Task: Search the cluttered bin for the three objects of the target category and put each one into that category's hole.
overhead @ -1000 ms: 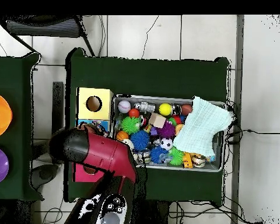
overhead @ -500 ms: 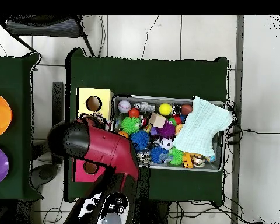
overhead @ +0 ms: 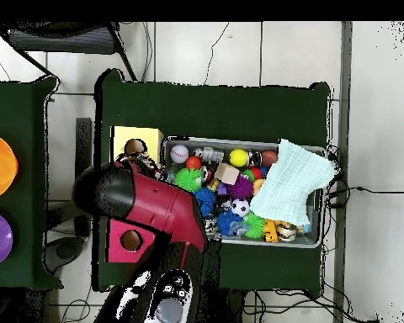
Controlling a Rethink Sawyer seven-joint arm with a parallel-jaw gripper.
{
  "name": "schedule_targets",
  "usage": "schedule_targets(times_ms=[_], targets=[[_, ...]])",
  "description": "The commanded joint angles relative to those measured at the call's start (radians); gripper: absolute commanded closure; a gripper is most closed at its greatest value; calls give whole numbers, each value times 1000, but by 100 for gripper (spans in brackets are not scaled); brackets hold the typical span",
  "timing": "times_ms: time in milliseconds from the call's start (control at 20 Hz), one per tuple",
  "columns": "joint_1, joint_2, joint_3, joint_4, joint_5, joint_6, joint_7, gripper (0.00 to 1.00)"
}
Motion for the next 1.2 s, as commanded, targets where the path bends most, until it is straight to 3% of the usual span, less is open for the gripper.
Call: schedule_targets(times_ms=[50, 450, 700, 1200], targets=[[-39, 87, 121, -30, 43, -78, 235, 100], [-51, 115, 165, -36, 63, -120, 229, 100], [-19, 109, 148, -44, 78, -94, 268, 100], [-1, 162, 133, -129, 103, -99, 273, 100]])
